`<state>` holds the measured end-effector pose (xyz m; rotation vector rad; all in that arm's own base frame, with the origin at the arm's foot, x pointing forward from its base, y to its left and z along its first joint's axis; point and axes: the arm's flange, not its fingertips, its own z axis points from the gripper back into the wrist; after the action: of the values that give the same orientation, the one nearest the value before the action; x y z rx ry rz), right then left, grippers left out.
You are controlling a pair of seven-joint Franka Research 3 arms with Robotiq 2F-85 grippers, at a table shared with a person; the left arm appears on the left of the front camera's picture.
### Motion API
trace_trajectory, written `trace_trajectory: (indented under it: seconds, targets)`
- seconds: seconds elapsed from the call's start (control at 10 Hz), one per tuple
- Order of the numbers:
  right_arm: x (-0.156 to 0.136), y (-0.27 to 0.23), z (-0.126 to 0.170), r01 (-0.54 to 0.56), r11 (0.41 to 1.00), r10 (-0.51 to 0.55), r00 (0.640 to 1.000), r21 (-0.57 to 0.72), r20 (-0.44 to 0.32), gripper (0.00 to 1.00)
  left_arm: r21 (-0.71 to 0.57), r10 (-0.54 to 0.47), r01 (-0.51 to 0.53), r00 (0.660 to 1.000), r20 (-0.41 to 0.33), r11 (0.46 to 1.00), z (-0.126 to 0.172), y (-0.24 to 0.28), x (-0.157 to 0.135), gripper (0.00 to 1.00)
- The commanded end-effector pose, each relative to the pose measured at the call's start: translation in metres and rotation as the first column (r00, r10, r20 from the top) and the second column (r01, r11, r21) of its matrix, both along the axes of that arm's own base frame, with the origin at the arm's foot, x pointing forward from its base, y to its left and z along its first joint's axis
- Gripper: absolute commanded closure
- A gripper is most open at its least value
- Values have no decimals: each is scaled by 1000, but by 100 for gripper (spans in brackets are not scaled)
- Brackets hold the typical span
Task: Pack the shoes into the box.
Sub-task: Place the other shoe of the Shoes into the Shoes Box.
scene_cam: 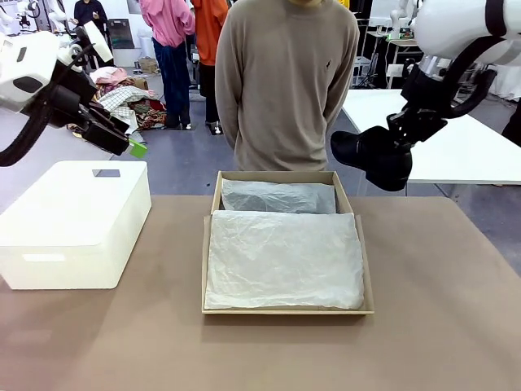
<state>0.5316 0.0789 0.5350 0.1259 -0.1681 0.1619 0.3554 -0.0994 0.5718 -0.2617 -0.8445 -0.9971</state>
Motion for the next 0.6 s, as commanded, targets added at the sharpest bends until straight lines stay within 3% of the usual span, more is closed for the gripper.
trace_trajectory:
  seconds: [0.0,0.5]
  targets:
    - [6,19,9,41,999,-41,999,7,-3,100,-12,-19,19,1000,2,1000,-1,2,1,0]
    - [0,9,-3,20,1000,-20,1000,5,-10,100,-12,-19,19,1000,2,1000,-1,2,1,0]
